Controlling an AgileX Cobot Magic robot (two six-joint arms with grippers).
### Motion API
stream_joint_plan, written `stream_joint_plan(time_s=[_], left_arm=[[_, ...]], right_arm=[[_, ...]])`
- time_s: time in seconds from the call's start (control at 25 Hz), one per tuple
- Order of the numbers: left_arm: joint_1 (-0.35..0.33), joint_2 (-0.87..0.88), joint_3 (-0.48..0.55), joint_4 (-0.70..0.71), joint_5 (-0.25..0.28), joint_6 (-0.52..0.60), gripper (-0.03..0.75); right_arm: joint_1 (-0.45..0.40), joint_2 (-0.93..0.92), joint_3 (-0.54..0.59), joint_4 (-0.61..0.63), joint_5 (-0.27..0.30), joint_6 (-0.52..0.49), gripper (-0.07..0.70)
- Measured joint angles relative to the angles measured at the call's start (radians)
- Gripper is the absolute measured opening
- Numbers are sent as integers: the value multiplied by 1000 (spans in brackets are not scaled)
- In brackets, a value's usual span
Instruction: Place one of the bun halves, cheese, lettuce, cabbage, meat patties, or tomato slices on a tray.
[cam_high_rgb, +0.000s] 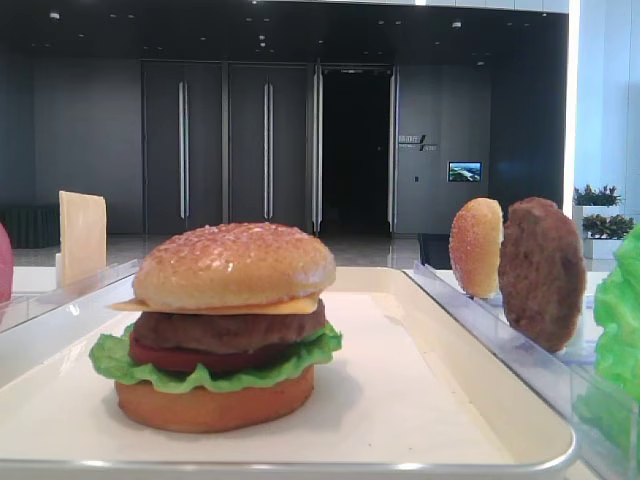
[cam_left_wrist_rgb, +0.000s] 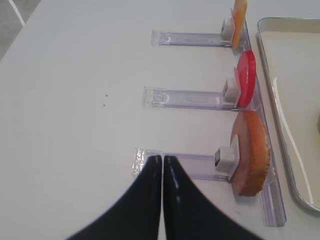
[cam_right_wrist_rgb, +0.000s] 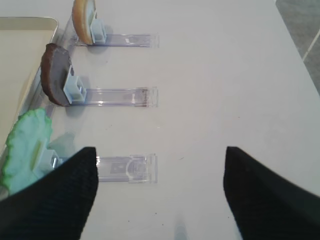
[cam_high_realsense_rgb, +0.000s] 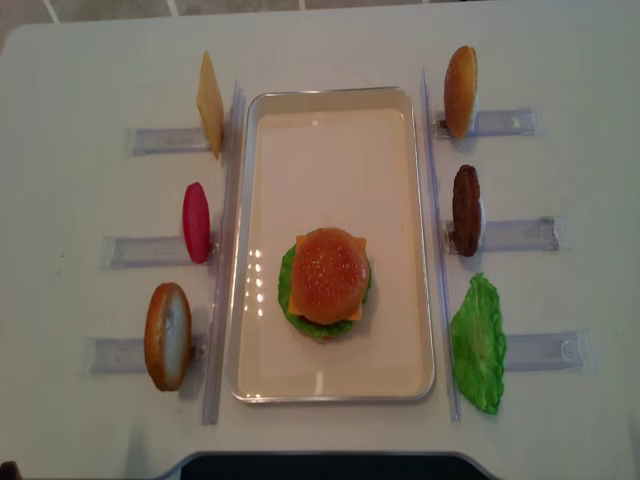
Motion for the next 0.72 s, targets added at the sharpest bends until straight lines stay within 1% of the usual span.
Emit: stream_joint_plan(time_s=[0.72], left_arm=[[0, 0, 0, -6, 0, 0, 0]], right_arm=[[0, 0, 1, 1, -1, 4, 527]])
